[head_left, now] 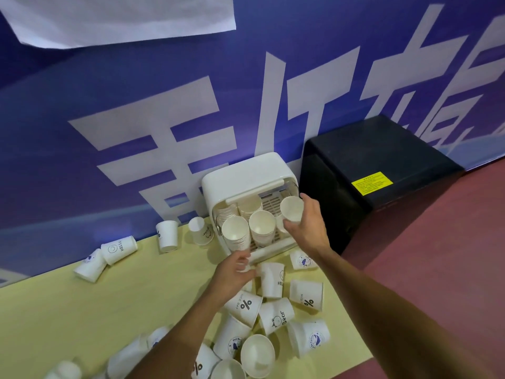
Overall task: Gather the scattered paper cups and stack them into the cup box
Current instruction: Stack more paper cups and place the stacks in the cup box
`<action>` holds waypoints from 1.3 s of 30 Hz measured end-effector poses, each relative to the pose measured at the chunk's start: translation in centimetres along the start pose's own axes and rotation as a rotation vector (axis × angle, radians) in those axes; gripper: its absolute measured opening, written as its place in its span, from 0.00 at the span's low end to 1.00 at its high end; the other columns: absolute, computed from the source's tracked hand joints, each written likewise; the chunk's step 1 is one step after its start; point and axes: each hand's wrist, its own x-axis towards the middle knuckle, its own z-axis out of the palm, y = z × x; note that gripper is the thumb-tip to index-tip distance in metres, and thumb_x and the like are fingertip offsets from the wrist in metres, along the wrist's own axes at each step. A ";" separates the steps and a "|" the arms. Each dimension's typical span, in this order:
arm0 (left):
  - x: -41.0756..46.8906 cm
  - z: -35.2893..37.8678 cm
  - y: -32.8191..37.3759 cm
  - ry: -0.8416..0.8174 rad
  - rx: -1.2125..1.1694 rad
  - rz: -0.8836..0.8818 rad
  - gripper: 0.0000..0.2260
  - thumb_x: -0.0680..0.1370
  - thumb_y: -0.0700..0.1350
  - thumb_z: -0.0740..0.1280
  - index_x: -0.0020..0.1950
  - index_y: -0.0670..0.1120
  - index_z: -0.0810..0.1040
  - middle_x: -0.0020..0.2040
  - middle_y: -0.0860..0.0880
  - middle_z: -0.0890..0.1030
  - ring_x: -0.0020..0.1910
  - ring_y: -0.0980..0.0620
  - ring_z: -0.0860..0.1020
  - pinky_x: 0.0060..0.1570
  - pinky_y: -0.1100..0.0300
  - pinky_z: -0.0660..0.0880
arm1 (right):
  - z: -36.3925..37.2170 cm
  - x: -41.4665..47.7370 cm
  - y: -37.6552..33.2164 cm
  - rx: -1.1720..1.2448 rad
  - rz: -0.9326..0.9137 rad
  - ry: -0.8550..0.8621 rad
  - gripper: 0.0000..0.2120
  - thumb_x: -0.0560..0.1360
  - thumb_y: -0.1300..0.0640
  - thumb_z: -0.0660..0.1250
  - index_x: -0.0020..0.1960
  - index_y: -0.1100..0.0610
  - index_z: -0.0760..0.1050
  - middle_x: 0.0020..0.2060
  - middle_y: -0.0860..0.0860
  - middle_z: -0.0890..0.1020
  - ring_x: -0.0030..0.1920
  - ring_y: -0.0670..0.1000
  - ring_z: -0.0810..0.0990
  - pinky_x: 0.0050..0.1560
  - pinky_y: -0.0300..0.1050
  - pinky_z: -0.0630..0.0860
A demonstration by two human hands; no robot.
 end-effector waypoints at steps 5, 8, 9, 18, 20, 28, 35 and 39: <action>0.0 -1.6 -1.8 0.054 0.009 -0.049 0.13 0.73 0.43 0.75 0.55 0.50 0.79 0.53 0.54 0.79 0.50 0.56 0.78 0.47 0.66 0.73 | 1.6 2.2 0.7 -0.080 -0.024 -0.067 0.39 0.71 0.56 0.74 0.76 0.48 0.59 0.65 0.50 0.66 0.57 0.50 0.75 0.58 0.49 0.77; 0.1 -2.1 -2.9 0.079 0.033 -0.075 0.11 0.73 0.43 0.74 0.54 0.49 0.80 0.51 0.54 0.80 0.49 0.55 0.78 0.49 0.64 0.74 | 2.5 2.5 1.1 -0.198 -0.042 -0.127 0.37 0.72 0.54 0.75 0.75 0.51 0.59 0.68 0.53 0.66 0.61 0.56 0.76 0.60 0.53 0.78; 0.1 -2.2 -3.1 0.079 0.037 -0.079 0.11 0.73 0.43 0.74 0.54 0.49 0.80 0.51 0.54 0.80 0.50 0.54 0.79 0.51 0.63 0.75 | 2.8 2.5 1.3 -0.221 -0.041 -0.140 0.38 0.73 0.53 0.75 0.75 0.52 0.59 0.70 0.54 0.65 0.62 0.56 0.76 0.61 0.53 0.78; -0.1 -2.7 -3.4 0.079 0.009 -0.073 0.09 0.73 0.44 0.72 0.52 0.52 0.80 0.52 0.54 0.80 0.52 0.54 0.80 0.53 0.55 0.78 | 2.3 1.1 0.4 -0.236 -0.063 -0.077 0.27 0.76 0.56 0.69 0.73 0.54 0.65 0.69 0.52 0.70 0.65 0.53 0.74 0.64 0.52 0.76; -0.4 -3.1 -3.1 0.083 -0.002 -0.076 0.09 0.74 0.44 0.72 0.53 0.51 0.80 0.52 0.53 0.80 0.52 0.54 0.79 0.49 0.58 0.79 | 2.4 0.7 -1.0 -0.223 -0.096 -0.033 0.23 0.78 0.56 0.66 0.72 0.54 0.68 0.68 0.51 0.72 0.65 0.52 0.74 0.63 0.52 0.77; -3.2 -9.0 -4.0 0.163 -0.008 -0.071 0.14 0.75 0.47 0.72 0.59 0.48 0.78 0.55 0.53 0.79 0.52 0.55 0.79 0.53 0.62 0.76 | 9.1 -1.4 -9.6 -0.168 -0.384 -0.106 0.17 0.76 0.55 0.66 0.65 0.55 0.75 0.60 0.51 0.78 0.59 0.52 0.77 0.58 0.52 0.77; -6.5 -18.3 -8.7 0.364 -0.018 -0.168 0.13 0.74 0.45 0.73 0.57 0.46 0.79 0.52 0.52 0.79 0.49 0.54 0.78 0.45 0.69 0.72 | 18.7 -4.8 -14.4 -0.251 -0.464 -0.343 0.17 0.77 0.52 0.67 0.64 0.55 0.74 0.58 0.53 0.78 0.57 0.55 0.77 0.55 0.50 0.75; -7.7 -23.1 -12.7 0.448 -0.016 -0.228 0.12 0.74 0.45 0.73 0.56 0.47 0.78 0.52 0.50 0.79 0.50 0.52 0.78 0.47 0.66 0.72 | 24.0 -6.0 -15.8 -0.330 -0.456 -0.477 0.22 0.75 0.52 0.69 0.68 0.57 0.72 0.61 0.56 0.77 0.60 0.58 0.76 0.58 0.49 0.72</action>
